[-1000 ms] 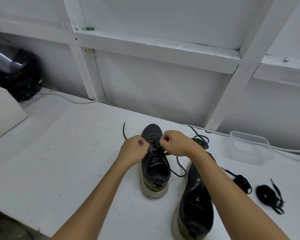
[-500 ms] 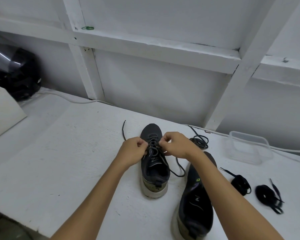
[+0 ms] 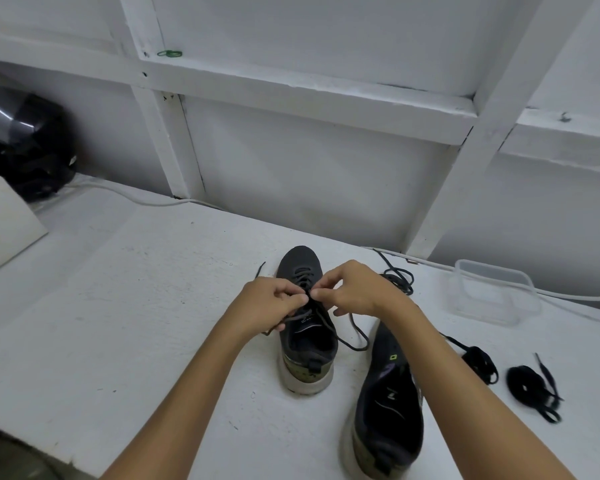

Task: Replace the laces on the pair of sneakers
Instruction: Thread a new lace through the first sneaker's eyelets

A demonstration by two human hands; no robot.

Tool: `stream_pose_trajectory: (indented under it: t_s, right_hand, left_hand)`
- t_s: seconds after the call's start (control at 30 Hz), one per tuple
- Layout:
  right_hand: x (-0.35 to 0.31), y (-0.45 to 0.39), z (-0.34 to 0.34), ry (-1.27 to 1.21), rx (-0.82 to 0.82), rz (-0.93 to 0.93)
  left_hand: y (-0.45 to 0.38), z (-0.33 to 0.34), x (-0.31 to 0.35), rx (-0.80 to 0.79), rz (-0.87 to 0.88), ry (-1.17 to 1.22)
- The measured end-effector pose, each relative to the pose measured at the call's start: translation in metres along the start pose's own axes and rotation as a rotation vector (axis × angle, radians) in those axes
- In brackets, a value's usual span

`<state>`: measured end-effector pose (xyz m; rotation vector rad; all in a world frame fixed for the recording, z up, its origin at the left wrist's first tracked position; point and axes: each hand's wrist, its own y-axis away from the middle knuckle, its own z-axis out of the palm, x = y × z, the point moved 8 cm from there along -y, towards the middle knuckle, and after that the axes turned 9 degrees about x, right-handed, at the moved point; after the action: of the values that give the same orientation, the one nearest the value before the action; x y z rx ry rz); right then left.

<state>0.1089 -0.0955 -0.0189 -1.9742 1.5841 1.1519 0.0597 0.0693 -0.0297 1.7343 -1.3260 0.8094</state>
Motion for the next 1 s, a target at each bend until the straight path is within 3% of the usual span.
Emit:
stream_pose_trajectory:
  t_s: [0.23,0.5,0.63,0.77,1.0]
  right_hand:
    - [-0.003,0.0,0.003,0.109,0.046,-0.028]
    - [0.023,0.008,0.003,-0.239,0.097,0.105]
    - [0.005,0.008,0.001,-0.155,0.056,0.02]
    - [0.002,0.006,0.002,-0.033,0.067,0.024]
    - [0.016,0.015,0.008,-0.242,0.121,0.119]
  left_hand:
    - [-0.007,0.002,-0.006,0.042,-0.045,-0.021]
    - [-0.004,0.0,-0.009,0.076,-0.092,0.057]
    - [-0.004,0.0,0.007,0.034,0.036,-0.006]
    - [-0.005,0.0,-0.001,0.059,0.021,-0.033]
    - [0.004,0.0,-0.01,0.094,-0.038,0.041]
